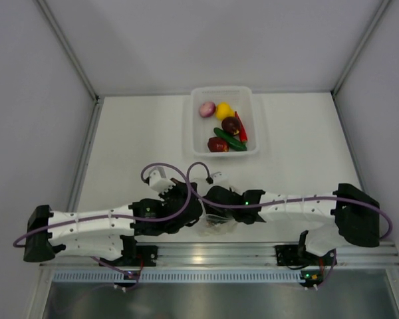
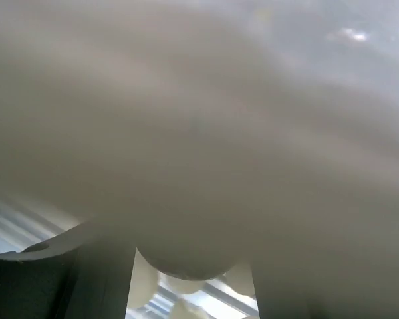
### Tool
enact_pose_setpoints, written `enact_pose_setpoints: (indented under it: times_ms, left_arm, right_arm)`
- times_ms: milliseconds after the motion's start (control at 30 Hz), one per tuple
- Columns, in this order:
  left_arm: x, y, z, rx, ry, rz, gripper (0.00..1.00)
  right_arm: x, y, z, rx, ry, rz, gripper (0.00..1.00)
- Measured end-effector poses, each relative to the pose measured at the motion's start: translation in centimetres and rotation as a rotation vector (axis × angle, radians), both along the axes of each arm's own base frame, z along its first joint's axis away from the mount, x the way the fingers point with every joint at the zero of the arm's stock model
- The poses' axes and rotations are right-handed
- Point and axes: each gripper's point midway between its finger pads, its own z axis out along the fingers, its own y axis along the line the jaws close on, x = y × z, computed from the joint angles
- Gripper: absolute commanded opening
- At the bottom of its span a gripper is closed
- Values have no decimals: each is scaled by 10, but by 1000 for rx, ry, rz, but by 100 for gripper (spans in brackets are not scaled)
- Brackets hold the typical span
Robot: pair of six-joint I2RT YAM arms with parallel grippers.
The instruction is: Open the zip-top bag and remove the fake food
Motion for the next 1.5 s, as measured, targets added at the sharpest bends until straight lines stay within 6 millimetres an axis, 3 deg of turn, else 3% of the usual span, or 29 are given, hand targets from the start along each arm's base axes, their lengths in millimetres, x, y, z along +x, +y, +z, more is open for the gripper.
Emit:
enact_pose_setpoints:
  times_ms: [300, 433, 700, 900, 967, 1167, 1267, 1333, 1433, 1500]
  left_arm:
    - [-1, 4, 5, 45, -17, -32, 0]
    - [-2, 4, 3, 76, -19, -49, 0]
    - [-4, 5, 7, 121, -30, -83, 0]
    - [-2, 12, 15, 169, -62, -96, 0]
    - [0, 15, 18, 182, -70, -94, 0]
    - [16, 36, 23, 236, -73, -60, 0]
    - [26, 47, 25, 281, -62, -48, 0]
    - [31, 53, 30, 303, -62, -42, 0]
    - [39, 65, 44, 333, -70, -26, 0]
    - [45, 73, 58, 350, -80, -10, 0]
  right_arm:
    - [21, 13, 86, 126, -162, 25, 40]
    - [28, 14, 114, 167, -224, 32, 39]
    - [42, 5, 131, 144, -323, 18, 37]
    - [45, 10, 151, 169, -365, 42, 36]
    - [46, 10, 168, 205, -391, 45, 36]
    - [59, -2, 250, 374, -508, -4, 35]
    - [85, -19, 287, 422, -560, -88, 34]
    - [119, -40, 301, 424, -587, -182, 35]
    - [178, -78, 295, 360, -595, -324, 36]
    - [215, -90, 274, 299, -558, -367, 37]
